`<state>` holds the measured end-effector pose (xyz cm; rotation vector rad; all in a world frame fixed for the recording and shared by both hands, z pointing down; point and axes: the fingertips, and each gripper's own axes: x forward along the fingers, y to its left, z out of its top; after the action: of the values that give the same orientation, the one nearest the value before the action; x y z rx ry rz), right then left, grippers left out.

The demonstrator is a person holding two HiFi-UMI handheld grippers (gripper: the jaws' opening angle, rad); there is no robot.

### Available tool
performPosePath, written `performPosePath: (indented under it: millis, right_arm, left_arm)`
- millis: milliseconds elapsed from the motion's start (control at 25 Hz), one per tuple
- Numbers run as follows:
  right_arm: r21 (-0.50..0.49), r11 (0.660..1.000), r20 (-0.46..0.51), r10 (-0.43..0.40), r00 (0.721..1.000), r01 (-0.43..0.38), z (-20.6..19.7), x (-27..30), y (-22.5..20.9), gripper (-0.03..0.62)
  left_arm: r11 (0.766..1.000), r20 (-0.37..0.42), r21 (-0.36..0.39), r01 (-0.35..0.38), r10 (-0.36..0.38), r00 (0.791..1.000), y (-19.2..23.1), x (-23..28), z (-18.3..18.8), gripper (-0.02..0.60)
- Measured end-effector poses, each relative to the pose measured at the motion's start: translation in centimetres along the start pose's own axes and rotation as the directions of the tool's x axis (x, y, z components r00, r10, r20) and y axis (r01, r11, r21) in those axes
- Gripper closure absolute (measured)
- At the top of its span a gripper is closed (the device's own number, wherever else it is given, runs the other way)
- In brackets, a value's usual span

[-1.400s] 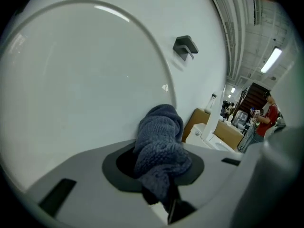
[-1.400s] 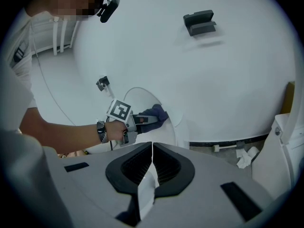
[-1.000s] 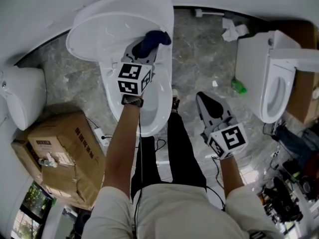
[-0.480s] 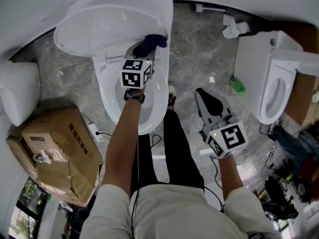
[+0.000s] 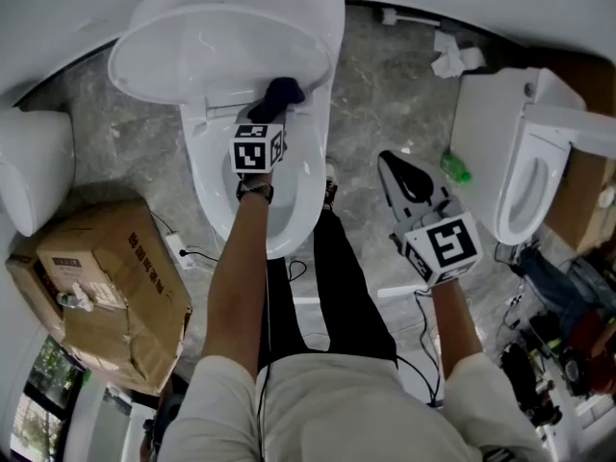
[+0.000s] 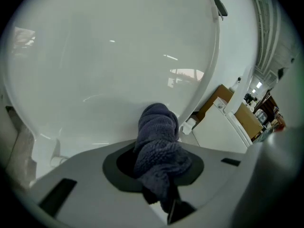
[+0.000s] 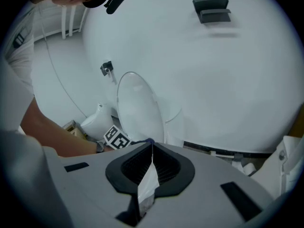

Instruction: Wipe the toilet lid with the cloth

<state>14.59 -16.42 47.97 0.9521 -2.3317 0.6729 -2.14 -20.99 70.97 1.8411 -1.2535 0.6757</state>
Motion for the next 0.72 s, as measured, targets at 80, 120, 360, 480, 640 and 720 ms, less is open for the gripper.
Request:
performPosePath:
  millis: [80, 120, 360, 480, 640, 720]
  right_arm:
    - [-0.072, 0.997, 0.003, 0.010, 1.000, -0.010, 1.4, 1.1, -0.1, 0.563]
    - [-0.114, 0.993, 0.006, 0.020, 1.000, -0.019, 2.4, 1.7, 0.1, 0.563]
    - [-0.231, 0.972, 0.065, 0.058, 0.996, -0.042, 8.7, 3.9, 1.6, 0.563]
    - [-0.265, 0.962, 0.113, 0.104, 0.988, -0.071, 11.7, 4.4, 3.0, 0.562]
    - [-0.305, 0.950, 0.151, 0.122, 0.981, -0.071, 15.2, 5.1, 3.8, 0.560]
    - [-0.324, 0.944, 0.157, 0.119, 0.980, -0.063, 16.5, 5.6, 3.9, 0.559]
  left_arm:
    - [1.000, 0.027, -0.028, -0.010, 0.011, 1.000, 1.0, -1.7, -0.5, 0.480]
    - [0.999, 0.042, -0.038, -0.018, 0.019, 0.999, 1.4, -2.8, -0.6, 0.480]
    - [0.995, 0.128, -0.074, -0.074, 0.083, 0.988, 3.5, -9.7, -0.4, 0.480]
    - [0.992, 0.178, -0.059, -0.113, 0.121, 0.977, 4.1, -13.6, 0.5, 0.480]
    - [0.991, 0.247, -0.009, -0.135, 0.133, 0.960, 4.1, -18.2, 2.9, 0.480]
    - [0.990, 0.276, 0.008, -0.140, 0.132, 0.952, 3.9, -20.1, 4.0, 0.480]
